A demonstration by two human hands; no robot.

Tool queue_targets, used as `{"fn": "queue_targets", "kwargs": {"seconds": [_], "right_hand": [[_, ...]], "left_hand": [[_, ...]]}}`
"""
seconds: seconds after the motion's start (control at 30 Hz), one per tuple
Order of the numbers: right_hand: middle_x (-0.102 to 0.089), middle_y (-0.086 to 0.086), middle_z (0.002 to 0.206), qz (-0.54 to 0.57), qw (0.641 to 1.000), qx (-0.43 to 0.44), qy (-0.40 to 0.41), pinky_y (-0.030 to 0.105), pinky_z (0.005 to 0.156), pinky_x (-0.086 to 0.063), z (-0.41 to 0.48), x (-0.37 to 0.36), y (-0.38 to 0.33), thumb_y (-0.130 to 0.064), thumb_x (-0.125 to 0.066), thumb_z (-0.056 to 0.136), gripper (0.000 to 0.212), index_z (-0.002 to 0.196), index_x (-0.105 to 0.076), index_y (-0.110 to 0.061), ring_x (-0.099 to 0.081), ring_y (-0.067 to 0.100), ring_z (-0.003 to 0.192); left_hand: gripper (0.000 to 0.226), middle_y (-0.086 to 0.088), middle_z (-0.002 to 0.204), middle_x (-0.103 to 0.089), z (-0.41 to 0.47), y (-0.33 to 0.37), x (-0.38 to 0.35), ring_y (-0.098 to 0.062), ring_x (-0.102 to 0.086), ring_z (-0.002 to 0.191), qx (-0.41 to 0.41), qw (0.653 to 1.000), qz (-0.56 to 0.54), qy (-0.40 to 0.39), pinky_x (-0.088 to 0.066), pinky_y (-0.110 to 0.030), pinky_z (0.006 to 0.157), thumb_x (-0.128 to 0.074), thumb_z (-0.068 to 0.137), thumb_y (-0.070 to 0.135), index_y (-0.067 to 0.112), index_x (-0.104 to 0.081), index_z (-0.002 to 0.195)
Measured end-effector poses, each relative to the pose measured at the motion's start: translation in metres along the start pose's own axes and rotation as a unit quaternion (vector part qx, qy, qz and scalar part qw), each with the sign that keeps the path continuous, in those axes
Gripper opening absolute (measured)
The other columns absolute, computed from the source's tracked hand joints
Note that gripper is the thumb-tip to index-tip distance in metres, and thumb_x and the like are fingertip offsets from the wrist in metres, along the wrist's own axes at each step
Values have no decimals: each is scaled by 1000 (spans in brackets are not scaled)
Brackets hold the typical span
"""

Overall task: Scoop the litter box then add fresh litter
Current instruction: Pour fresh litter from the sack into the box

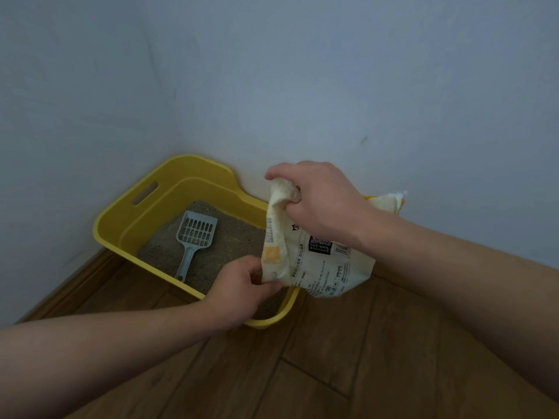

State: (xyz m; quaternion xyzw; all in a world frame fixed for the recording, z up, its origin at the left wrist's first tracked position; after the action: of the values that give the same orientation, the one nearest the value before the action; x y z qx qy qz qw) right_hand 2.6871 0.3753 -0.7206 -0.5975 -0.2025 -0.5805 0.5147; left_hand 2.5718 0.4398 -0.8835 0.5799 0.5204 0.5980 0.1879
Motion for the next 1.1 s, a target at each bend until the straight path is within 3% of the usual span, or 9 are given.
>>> {"fn": "queue_targets", "kwargs": {"seconds": [0.13,0.27,0.43,0.53,0.73,0.9,1.1], "right_hand": [[-62,-2,100,21,999,-6,25,30,77,-42,-19,16,12,-13,-63,82,48,126,-60,-31,-55,17,90],[-61,-4,97,37,998,-15,48,27,73,-39,-35,32,23,-11,-63,81,44,120,-61,-30,-52,14,84],[-64,-2,101,44,997,-32,56,32,78,-47,-49,47,36,-10,-65,80,42,118,-61,-30,-55,14,86],[-64,-2,105,49,996,-44,52,33,83,-48,-56,51,45,-11,-66,81,44,120,-62,-32,-57,16,91],[-64,-1,102,60,995,-55,60,33,82,-47,-64,56,56,-10,-67,78,40,112,-64,-30,-56,16,89],[-61,-5,94,55,994,-58,69,28,71,-39,-71,60,63,-8,-66,77,35,106,-63,-28,-51,12,80],[-49,-16,78,50,994,-71,70,16,61,-31,-84,69,75,-8,-67,78,32,104,-62,-27,-44,-1,69]], "left_hand": [[31,23,97,-71,-4,16,-3,11,-64,92,-20,999,-25,-13,-48,-11,75,-74,86,17,44,-65,99],[28,16,106,-72,-3,21,-4,-2,-68,96,-18,999,-28,-3,-57,-31,87,-75,85,20,38,-69,106],[20,11,108,-68,-2,31,-4,-13,-69,93,-30,999,-31,17,-57,-45,87,-79,81,18,30,-73,96],[17,7,108,-66,-4,39,-6,-13,-67,92,-35,998,-33,32,-56,-42,87,-81,79,13,24,-75,90],[14,6,105,-65,-7,47,-6,-6,-64,90,-36,998,-16,57,-51,-20,78,-82,77,9,19,-76,84],[12,3,102,-65,-8,55,-7,-12,-66,91,-41,997,-16,59,-56,-32,87,-83,75,9,17,-75,78],[14,3,99,-64,-7,67,-11,-13,-64,89,-55,997,0,55,-56,-36,86,-82,76,7,18,-73,76]]}}
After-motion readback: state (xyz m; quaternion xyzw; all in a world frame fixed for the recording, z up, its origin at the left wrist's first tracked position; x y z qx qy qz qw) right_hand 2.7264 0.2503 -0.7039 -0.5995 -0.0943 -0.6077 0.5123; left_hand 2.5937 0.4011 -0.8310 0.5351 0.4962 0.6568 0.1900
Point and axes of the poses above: each hand's wrist, its own z-axis towards the middle knuckle, its own x-axis out of the back of the hand, y = z × x, the point moved 8 cm from there along z, towards the middle knuckle
